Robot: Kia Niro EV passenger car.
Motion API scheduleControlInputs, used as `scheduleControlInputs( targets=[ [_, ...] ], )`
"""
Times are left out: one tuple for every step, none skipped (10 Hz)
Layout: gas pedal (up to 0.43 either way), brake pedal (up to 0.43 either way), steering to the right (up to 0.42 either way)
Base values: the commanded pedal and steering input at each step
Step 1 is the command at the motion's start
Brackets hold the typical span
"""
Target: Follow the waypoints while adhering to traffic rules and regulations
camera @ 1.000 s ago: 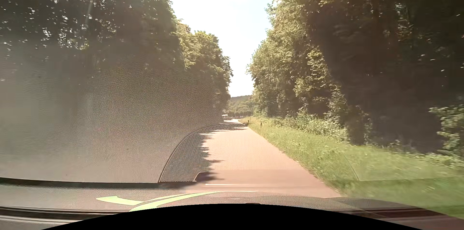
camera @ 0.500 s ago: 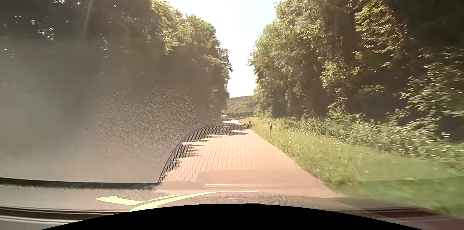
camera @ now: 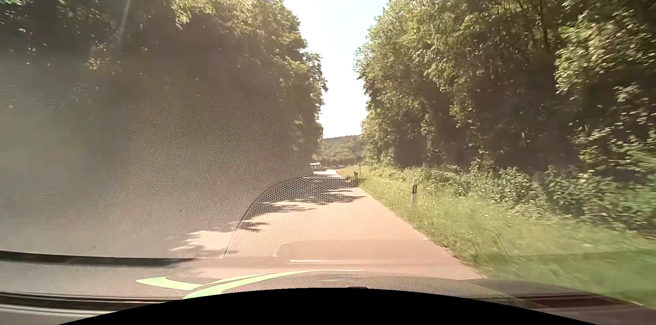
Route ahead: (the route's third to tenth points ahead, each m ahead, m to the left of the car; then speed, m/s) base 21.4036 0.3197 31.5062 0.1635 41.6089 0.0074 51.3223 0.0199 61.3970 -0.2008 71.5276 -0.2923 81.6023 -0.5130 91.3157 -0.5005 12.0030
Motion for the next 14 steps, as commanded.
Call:
scheduleControlInputs(
  targets=[
    [0.079,0.0,0.001],
    [0.079,0.0,0.001],
    [0.067,0.0,0.001],
    [0.067,0.0,0.0],
    [0.067,0.0,0.0],
    [0.067,0.0,0.0],
    [0.067,0.0,-0.001],
    [0.067,0.0,-0.001],
    [0.067,0.0,-0.001],
    [0.067,0.0,-0.001],
    [0.067,0.0,-0.001],
    [0.067,0.0,-0.001],
    [0.067,0.0,-0.001],
    [0.067,0.0,-0.001]
  ],
)
